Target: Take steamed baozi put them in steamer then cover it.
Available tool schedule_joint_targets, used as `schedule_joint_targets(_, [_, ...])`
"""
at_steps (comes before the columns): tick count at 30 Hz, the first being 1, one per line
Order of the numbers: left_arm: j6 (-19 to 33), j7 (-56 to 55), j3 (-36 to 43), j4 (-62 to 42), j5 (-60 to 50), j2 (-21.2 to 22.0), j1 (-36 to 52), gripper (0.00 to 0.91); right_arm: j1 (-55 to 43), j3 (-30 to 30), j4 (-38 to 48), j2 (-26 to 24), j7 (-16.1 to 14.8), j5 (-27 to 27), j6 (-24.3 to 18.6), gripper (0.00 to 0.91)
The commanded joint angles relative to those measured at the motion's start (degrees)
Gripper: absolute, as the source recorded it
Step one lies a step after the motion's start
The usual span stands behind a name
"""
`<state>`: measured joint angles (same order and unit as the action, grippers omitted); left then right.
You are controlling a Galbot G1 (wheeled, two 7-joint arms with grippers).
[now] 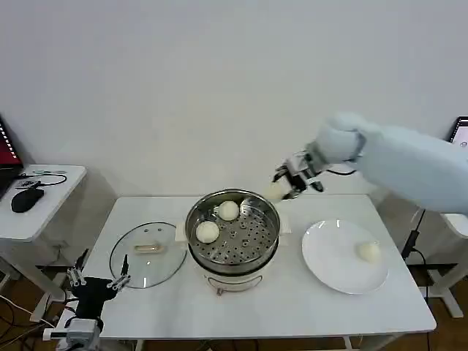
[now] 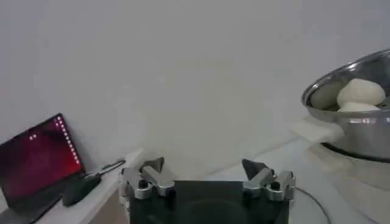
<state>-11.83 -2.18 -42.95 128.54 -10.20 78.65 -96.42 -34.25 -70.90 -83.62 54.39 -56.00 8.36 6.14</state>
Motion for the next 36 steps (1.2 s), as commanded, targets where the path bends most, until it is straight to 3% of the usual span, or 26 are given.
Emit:
schedule_joint_targets(1, [0.02, -0.03, -1.33, 0.71, -0.02, 0.52, -0.29, 0.907, -0.50, -4.00, -0.76, 9.49, 0.18, -0.12, -5.06, 0.564])
schedule_joint_targets(7, [0.09, -0.07, -1.62, 1.03, -0.03, 1.11, -0.55, 0.907, 2.39, -4.93, -2.04, 10.83, -0.25, -3.96, -9.16, 0.564])
schedule_joint_targets(16, [0.43, -0.10, -2.29, 0.78, 0.02, 1.38, -0.92, 0.907, 5.47, -5.30, 0.17, 13.20, 1.43, -12.34, -14.06, 0.564])
schedule_joint_targets(36, [0.70, -0.19, -2.25, 0.29, 0.02, 1.61, -0.65, 0.907, 6.81, -5.91, -0.46, 12.36, 1.01, -12.85, -15.51, 0.574])
